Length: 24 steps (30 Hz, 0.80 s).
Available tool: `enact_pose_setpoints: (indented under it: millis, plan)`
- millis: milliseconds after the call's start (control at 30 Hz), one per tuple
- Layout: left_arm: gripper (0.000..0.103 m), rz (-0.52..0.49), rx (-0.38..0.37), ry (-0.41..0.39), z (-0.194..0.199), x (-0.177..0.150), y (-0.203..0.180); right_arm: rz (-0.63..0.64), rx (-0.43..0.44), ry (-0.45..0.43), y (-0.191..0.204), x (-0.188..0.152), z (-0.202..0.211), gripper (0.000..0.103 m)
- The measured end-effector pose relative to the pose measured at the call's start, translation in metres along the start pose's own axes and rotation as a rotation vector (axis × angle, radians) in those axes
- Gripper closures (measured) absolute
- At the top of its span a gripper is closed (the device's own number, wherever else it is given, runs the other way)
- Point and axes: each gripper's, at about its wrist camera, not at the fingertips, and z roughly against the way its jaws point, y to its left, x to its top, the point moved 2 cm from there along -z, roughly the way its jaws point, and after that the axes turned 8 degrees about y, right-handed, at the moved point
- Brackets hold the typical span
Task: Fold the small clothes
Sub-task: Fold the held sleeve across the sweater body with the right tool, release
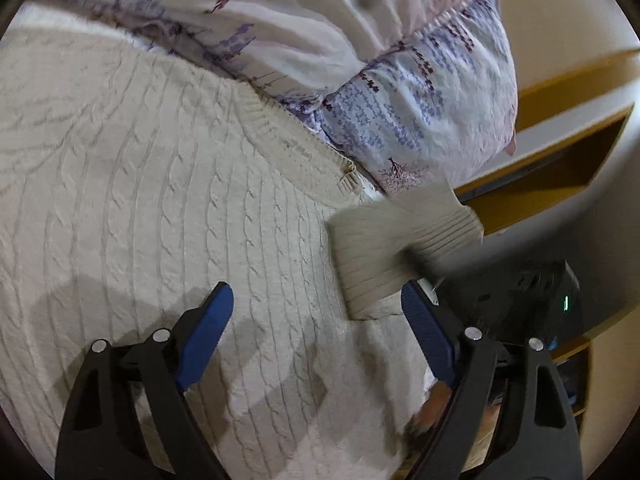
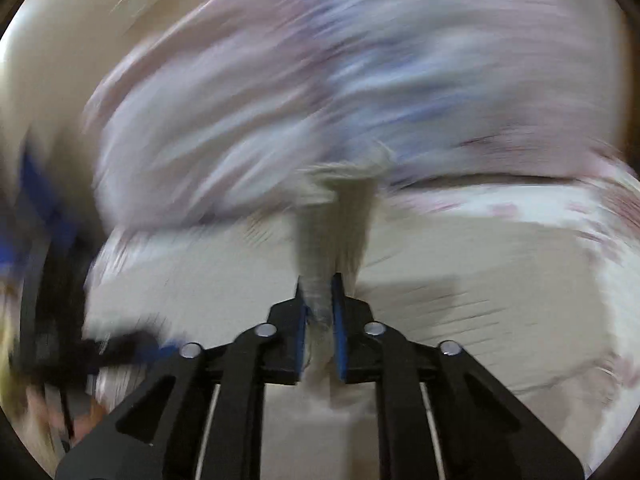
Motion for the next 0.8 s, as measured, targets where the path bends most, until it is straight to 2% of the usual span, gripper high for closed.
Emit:
enact_pose_setpoints:
  millis: [33, 133, 233, 300, 367, 400, 467, 533, 667, 800]
  plan:
    - [0.018, 0.008, 0.000, 0.002, -0.001, 0.001, 0.000, 0.077, 0.010, 0.050, 0.017, -0.008, -0.012, 0.060]
    - [0.018, 0.018, 0.010, 0.002, -0.004, 0.001, 0.001, 0.148, -0.006, 0.091, 0.030, -0.025, -0.018, 0.050]
    - [0.024, 0.019, 0.023, 0.001, -0.005, 0.003, 0.000, 0.038, 0.024, 0.116, 0.011, -0.035, -0.011, 0.039]
    - [0.034, 0.039, 0.029, 0.002, -0.007, 0.006, 0.004, -0.109, 0.090, 0.131, -0.017, -0.042, -0.001, 0.039]
    - [0.058, 0.058, 0.039, 0.007, -0.012, 0.009, 0.008, -0.231, 0.124, 0.126, -0.038, -0.053, 0.007, 0.039]
    - [0.064, 0.070, 0.050, 0.016, -0.016, 0.012, 0.011, -0.295, 0.134, 0.120, -0.050, -0.056, 0.011, 0.039]
    - [0.095, 0.062, 0.076, 0.033, -0.026, 0.019, 0.013, -0.434, 0.161, 0.078, -0.076, -0.064, 0.021, 0.040]
    - [0.095, 0.034, 0.107, 0.028, -0.029, 0.025, 0.012, -0.552, 0.164, 0.024, -0.099, -0.073, 0.032, 0.043]
    - [0.096, -0.069, 0.159, -0.043, -0.012, 0.041, -0.005, -0.715, 0.071, -0.090, -0.133, -0.082, 0.049, 0.044]
    - [0.096, -0.137, 0.293, -0.139, 0.017, 0.050, -0.007, -0.837, -0.015, -0.160, -0.167, -0.084, 0.058, 0.057]
